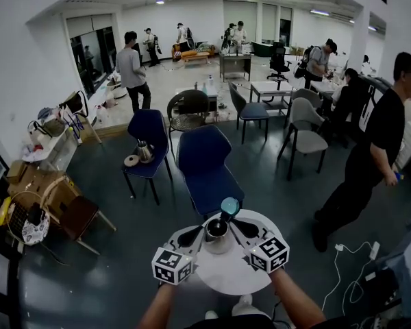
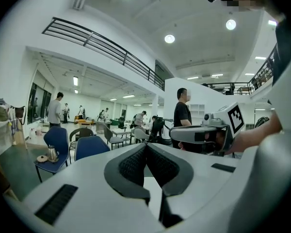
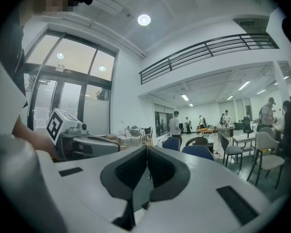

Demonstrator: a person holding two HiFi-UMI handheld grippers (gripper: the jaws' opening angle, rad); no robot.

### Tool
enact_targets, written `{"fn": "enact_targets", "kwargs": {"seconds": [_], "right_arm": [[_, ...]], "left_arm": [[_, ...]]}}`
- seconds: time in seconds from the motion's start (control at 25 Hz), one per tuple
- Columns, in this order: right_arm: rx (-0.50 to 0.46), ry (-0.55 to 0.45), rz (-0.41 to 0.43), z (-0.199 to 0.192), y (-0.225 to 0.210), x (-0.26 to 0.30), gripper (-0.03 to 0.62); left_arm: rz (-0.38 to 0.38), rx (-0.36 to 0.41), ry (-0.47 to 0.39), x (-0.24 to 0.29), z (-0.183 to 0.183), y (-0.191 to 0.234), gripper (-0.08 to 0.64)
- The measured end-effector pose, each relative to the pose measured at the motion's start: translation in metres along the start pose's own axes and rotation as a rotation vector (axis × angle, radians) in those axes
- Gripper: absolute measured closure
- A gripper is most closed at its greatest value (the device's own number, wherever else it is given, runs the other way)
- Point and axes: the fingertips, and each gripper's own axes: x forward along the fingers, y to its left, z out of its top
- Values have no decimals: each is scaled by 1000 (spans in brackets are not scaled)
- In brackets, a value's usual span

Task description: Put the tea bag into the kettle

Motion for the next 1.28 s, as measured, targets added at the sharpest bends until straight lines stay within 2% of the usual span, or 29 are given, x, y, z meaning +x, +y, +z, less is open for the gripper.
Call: {"fn": "enact_targets", "kwargs": {"seconds": [0.12, 0.48, 0.76, 1.28], "right_arm": [[-5, -5, -7, 2, 18, -2, 572], [-24, -18, -23, 1, 64, -5, 572], [-30, -12, -30, -2, 79, -8, 572], [-39, -37, -9, 9, 89, -46, 572]], "left_arm": [[-18, -38, -22, -20, 1, -1, 545], [-38, -60, -40, -68, -13, -2, 545], [-50, -68, -55, -80, -15, -4, 545], [-60, -57, -82, -88, -4, -42, 545]]}}
